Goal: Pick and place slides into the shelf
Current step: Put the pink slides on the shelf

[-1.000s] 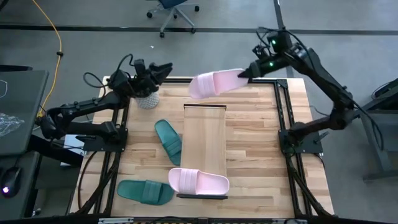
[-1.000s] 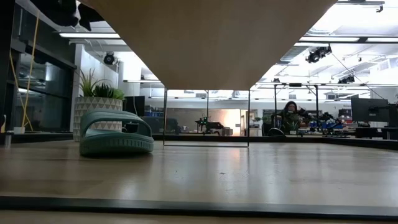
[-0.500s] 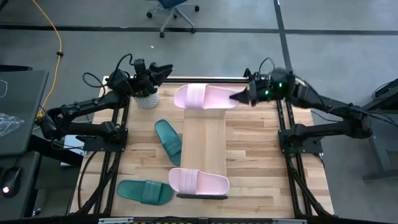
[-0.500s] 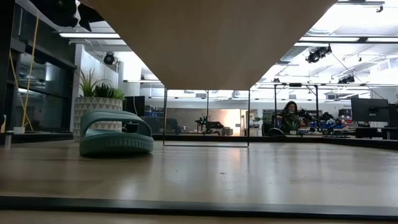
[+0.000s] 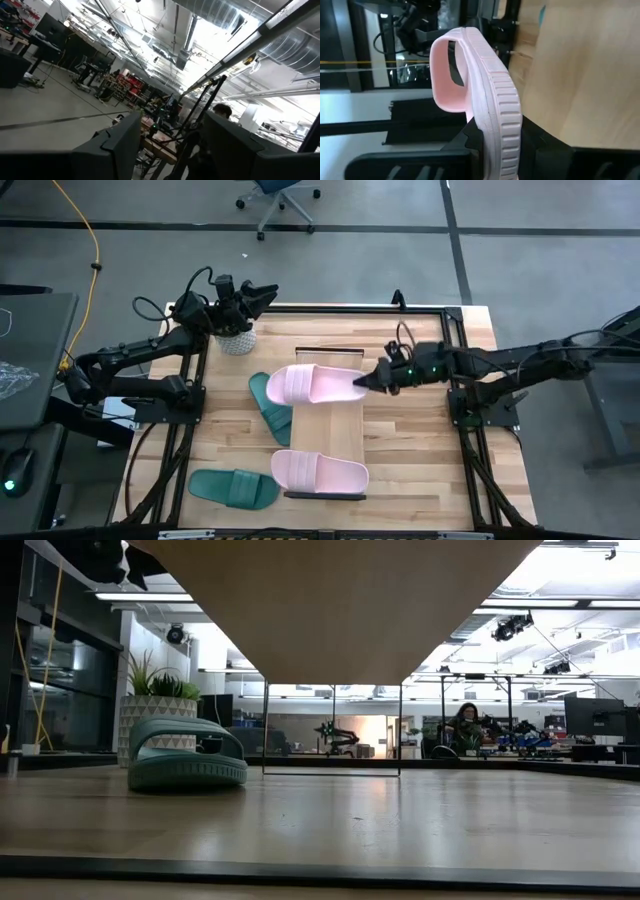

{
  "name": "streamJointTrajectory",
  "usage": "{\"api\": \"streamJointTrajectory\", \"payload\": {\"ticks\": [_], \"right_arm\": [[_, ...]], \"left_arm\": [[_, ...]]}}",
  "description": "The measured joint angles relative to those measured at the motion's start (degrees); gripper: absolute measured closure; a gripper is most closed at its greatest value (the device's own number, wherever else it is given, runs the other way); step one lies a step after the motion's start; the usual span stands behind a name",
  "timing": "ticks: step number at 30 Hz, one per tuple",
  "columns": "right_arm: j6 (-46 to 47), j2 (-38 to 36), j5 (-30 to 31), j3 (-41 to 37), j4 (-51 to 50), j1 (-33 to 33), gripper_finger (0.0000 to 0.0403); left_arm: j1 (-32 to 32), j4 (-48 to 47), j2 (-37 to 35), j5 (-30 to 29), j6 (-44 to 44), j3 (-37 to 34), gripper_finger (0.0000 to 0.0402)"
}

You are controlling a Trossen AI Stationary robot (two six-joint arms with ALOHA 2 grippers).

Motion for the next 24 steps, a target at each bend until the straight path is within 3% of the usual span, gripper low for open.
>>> {"api": "streamJointTrajectory", "payload": {"ticks": [12, 24], "right_arm": [[11.65, 4.69, 14.28, 0.0, 0.3, 13.49, 0.0356], [21.16, 10.55, 21.15, 0.0, 0.54, 21.86, 0.0357]], "left_arm": [[0.0, -0.02, 0.0, 2.43, 0.07, -0.02, 0.0197], [0.0, -0.11, 0.02, 5.64, 0.23, -0.02, 0.0197]]}}
